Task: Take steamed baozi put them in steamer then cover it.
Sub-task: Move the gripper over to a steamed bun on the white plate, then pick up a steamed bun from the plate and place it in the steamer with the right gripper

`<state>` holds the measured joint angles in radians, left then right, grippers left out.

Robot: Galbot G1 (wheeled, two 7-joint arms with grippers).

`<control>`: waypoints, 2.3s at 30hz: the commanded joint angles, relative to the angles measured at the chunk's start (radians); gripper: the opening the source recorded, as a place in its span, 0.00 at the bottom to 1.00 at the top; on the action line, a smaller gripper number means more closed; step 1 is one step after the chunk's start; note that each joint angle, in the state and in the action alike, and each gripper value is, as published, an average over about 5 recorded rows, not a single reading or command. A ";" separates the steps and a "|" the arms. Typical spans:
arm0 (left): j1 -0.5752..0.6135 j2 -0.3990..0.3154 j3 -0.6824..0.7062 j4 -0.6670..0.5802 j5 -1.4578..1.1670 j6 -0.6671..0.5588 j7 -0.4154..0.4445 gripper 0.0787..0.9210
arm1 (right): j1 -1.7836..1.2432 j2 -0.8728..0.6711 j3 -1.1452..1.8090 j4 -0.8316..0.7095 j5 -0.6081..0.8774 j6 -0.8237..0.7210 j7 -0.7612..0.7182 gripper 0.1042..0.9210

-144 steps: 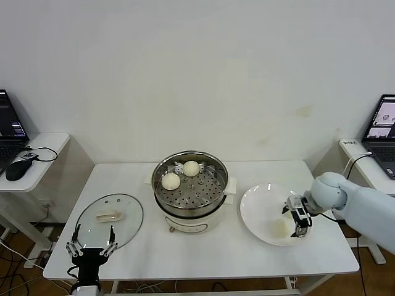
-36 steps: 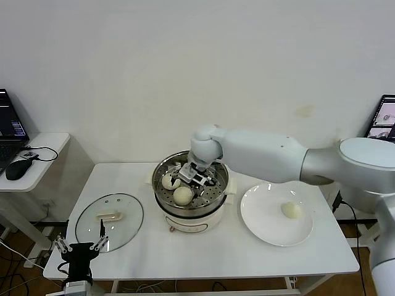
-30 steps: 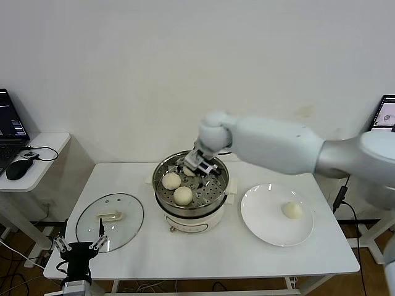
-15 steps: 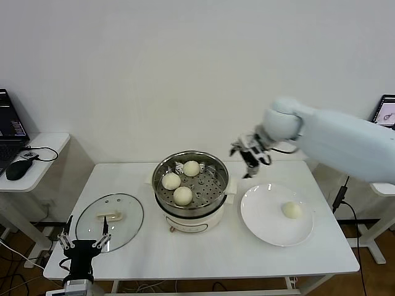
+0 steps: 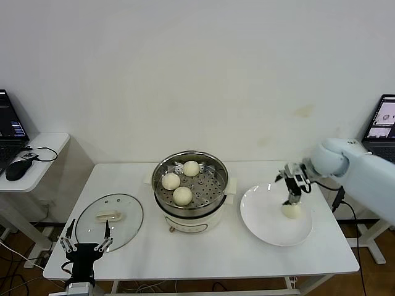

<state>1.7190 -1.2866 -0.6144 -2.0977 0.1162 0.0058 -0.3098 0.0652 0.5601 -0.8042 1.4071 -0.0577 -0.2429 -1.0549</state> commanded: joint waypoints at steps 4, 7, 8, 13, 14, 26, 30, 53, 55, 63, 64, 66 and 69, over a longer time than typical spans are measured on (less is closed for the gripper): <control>0.003 -0.002 0.000 0.007 0.002 -0.005 0.000 0.88 | -0.235 0.040 0.194 -0.154 -0.122 0.014 0.026 0.88; 0.006 0.000 -0.002 0.006 0.002 -0.006 0.000 0.88 | -0.240 0.073 0.197 -0.186 -0.132 0.016 0.033 0.88; 0.006 0.001 -0.004 0.005 0.002 -0.006 0.000 0.88 | -0.241 0.084 0.197 -0.197 -0.136 0.016 0.035 0.88; 0.005 0.006 -0.010 0.005 0.000 -0.006 0.001 0.88 | -0.233 0.121 0.194 -0.239 -0.156 0.017 0.041 0.88; 0.004 0.006 -0.009 0.007 0.000 -0.006 0.001 0.88 | -0.231 0.129 0.193 -0.247 -0.161 0.017 0.042 0.88; -0.005 0.005 -0.005 0.018 -0.001 -0.007 0.001 0.88 | -0.221 0.177 0.199 -0.320 -0.208 0.011 0.043 0.87; -0.006 0.003 -0.004 0.022 0.000 -0.007 0.001 0.88 | -0.221 0.188 0.202 -0.347 -0.219 0.012 0.042 0.84; -0.001 0.000 -0.008 0.015 0.000 -0.008 0.000 0.88 | -0.176 0.129 0.179 -0.268 -0.161 0.000 -0.026 0.61; 0.000 0.001 -0.008 0.013 -0.001 -0.008 0.000 0.88 | -0.152 0.105 0.157 -0.238 -0.129 -0.008 -0.038 0.60; -0.001 0.003 -0.008 0.002 -0.001 -0.007 0.001 0.88 | 0.067 0.012 -0.006 -0.076 0.026 -0.058 -0.064 0.59; -0.001 0.003 -0.007 0.000 -0.001 -0.007 0.001 0.88 | 0.105 0.006 -0.032 -0.056 0.052 -0.065 -0.064 0.59; 0.000 0.004 -0.006 -0.004 -0.001 -0.007 0.001 0.88 | 0.187 0.002 -0.087 -0.018 0.105 -0.081 -0.064 0.59; 0.000 0.006 -0.006 -0.009 -0.002 -0.007 0.001 0.88 | 0.336 0.023 -0.190 0.023 0.191 -0.108 -0.061 0.59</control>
<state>1.7183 -1.2811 -0.6208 -2.1035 0.1144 -0.0020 -0.3095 0.0694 0.6194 -0.7661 1.2688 -0.0819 -0.2950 -1.1011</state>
